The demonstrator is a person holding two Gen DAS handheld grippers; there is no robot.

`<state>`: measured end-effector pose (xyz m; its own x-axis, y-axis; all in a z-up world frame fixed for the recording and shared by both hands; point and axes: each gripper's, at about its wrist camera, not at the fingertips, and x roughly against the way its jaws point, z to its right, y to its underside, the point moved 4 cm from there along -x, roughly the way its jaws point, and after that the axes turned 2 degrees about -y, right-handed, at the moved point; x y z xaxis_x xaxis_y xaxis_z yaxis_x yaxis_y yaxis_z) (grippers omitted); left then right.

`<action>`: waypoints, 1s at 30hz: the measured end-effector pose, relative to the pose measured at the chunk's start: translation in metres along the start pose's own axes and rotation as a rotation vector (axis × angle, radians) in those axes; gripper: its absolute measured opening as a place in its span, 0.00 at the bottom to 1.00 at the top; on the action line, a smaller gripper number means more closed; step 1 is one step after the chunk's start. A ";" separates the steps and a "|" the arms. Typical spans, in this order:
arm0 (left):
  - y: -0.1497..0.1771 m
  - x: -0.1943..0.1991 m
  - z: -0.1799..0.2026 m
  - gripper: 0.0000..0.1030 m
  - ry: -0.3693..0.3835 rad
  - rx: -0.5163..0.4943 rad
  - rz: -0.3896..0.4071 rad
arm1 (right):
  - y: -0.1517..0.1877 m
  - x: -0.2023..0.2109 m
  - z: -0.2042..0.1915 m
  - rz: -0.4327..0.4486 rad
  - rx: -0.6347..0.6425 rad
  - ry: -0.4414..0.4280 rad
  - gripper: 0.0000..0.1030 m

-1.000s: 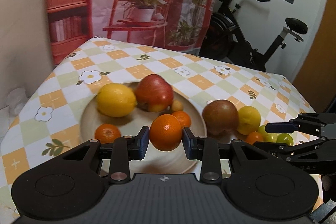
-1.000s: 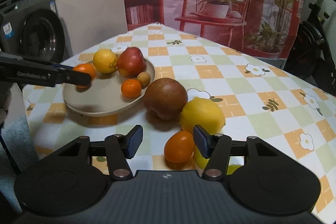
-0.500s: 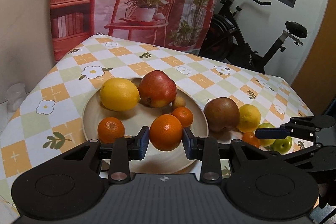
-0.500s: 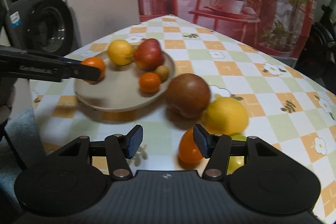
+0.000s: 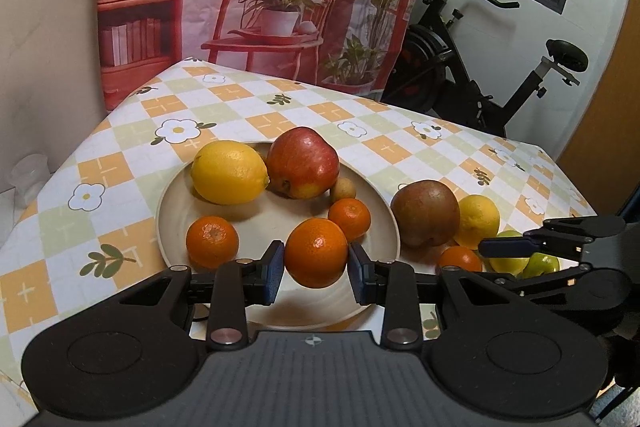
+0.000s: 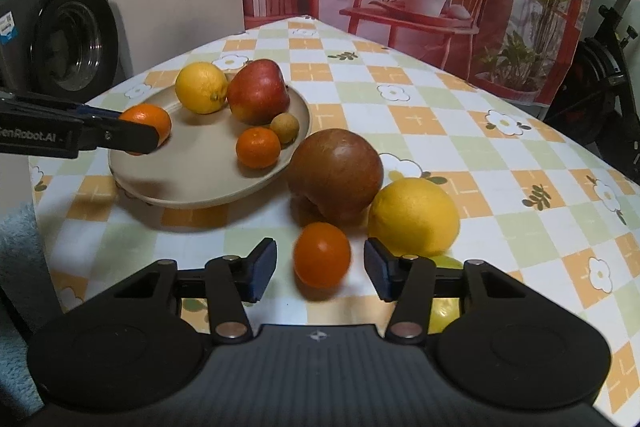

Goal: Organize fruits
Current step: 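Carry the orange in the left gripper to the beige plate while the right carries its fruit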

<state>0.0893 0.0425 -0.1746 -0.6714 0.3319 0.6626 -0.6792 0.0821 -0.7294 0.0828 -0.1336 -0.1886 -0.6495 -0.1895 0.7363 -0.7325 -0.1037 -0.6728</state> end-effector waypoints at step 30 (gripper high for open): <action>-0.019 -0.005 -0.017 0.35 -0.025 -0.061 -0.047 | -0.021 0.011 -0.002 0.070 -0.051 -0.032 0.37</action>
<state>0.1110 0.0554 -0.1671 -0.6473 0.3026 0.6996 -0.6911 0.1541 -0.7061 0.0904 -0.1312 -0.1661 -0.6931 -0.2259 0.6845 -0.6956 -0.0394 -0.7174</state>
